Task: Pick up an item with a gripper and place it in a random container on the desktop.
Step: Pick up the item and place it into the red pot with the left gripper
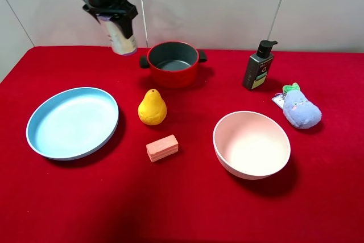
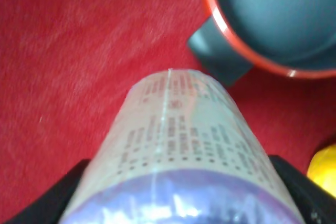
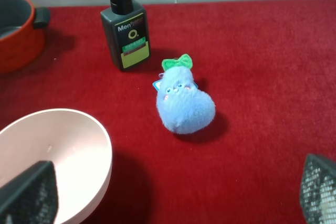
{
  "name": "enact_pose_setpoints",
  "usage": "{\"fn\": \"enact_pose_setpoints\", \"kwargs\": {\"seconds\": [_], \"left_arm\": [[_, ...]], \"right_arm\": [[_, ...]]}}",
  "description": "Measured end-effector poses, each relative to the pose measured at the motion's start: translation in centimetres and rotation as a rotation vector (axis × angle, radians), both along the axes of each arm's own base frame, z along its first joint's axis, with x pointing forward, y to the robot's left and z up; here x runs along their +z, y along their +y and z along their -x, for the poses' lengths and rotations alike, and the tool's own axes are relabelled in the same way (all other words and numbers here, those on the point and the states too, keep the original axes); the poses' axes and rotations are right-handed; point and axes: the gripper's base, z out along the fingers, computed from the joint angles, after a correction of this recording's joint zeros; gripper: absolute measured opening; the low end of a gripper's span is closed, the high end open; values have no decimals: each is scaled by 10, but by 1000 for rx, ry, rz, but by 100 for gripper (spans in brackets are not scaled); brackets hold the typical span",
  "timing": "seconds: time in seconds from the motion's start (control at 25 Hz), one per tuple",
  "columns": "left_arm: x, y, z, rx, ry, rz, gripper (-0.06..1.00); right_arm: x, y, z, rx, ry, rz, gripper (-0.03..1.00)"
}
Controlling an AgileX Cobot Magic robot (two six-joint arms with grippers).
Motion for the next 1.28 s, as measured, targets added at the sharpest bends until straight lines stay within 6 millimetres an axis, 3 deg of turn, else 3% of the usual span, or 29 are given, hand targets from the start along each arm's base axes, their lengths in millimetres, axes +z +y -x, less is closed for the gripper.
{"fn": "enact_pose_setpoints", "kwargs": {"seconds": [0.68,1.28], "left_arm": [[5,-55,0,-48,-197,98,62],[-35,-75,-6,-67,-165,92,62]], "right_arm": [[0,0,0,0,0,0,69],[0,0,0,0,0,0,69]]}}
